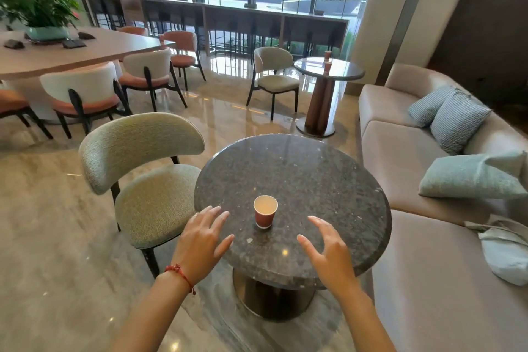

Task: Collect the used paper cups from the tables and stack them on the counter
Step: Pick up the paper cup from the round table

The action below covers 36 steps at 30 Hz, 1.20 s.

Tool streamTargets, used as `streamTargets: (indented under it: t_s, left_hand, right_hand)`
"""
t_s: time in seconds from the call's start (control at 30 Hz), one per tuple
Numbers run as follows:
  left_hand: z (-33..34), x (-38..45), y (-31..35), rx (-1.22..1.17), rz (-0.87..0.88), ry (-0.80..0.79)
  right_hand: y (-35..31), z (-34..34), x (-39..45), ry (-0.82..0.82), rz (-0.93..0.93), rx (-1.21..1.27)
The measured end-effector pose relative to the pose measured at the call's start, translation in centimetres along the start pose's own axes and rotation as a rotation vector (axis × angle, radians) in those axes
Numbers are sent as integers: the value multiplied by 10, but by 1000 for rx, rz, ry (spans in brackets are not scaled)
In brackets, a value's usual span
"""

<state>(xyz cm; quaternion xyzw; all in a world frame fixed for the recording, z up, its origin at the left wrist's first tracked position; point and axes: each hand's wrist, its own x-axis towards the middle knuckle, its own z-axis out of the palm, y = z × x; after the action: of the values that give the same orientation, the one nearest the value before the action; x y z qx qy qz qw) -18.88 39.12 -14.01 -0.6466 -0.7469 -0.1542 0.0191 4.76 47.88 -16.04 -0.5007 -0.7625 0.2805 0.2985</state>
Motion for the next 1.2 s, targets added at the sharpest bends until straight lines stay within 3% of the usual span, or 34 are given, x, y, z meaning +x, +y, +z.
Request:
streamTargets:
  t_s: [0.47,0.7,1.2]
  left_hand:
    - [72,81,-39,-61,-130,-189]
    - [101,99,-56,-102,-135,-267]
    - [132,121,-95,-146,-123,-374]
  right_hand:
    - [50,75,108,-176,101,178]
    - [70,131,126,-199,341,314]
    - [71,190,148,-18,439,381]
